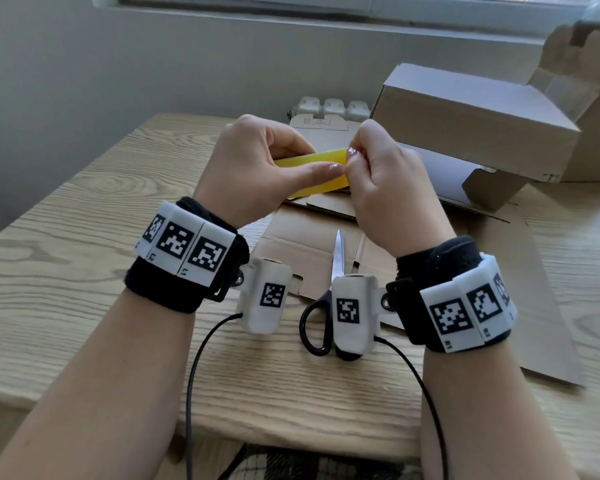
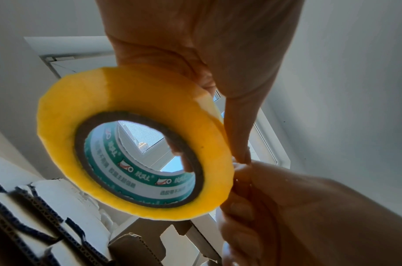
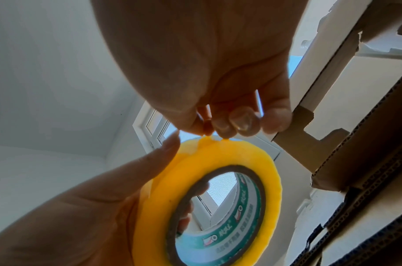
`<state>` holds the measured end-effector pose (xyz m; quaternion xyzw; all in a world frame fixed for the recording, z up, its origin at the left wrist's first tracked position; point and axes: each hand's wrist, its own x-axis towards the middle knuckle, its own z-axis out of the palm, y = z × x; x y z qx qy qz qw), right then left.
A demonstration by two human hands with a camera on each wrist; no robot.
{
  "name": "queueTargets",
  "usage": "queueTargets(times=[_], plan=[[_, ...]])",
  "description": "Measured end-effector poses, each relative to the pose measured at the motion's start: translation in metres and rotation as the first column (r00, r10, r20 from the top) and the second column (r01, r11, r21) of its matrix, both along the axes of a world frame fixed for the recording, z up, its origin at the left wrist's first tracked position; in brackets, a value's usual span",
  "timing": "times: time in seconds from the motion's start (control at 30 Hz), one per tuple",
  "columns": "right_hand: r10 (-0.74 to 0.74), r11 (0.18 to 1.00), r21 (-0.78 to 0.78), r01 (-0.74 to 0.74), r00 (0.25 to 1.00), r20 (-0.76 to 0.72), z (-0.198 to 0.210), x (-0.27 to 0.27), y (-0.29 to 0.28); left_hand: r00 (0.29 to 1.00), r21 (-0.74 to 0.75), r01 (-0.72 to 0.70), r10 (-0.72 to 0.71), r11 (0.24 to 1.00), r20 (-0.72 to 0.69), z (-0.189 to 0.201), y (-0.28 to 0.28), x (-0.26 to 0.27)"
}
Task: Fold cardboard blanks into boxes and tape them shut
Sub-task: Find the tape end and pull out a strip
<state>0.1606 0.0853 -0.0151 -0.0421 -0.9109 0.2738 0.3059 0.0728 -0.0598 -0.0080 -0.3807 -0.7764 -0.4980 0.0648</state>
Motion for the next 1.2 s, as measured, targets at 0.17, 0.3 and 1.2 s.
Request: queueTargets(times=[0.17, 0.3, 1.2], plan=[[0.020, 0.972, -0.231, -0.043, 0.995, -0.102, 0.001, -0.001, 0.002, 0.999, 0.054, 0.013, -0.016, 0.998, 0.047, -0.001, 0.002, 0.000], [0.007, 0.991, -0.136, -0.015, 0.998, -0.061, -0.002, -0.001, 0.003, 0.999, 0.036, 0.020, -0.021, 0.999, 0.048, -0.002, 0.004, 0.002], [-0.082, 0.996, -0.042, 0.079, 0.992, -0.094, -0.001, -0.002, 0.015, 0.985, 0.149, 0.026, -0.051, 0.989, 0.166, -0.003, 0.008, -0.002]])
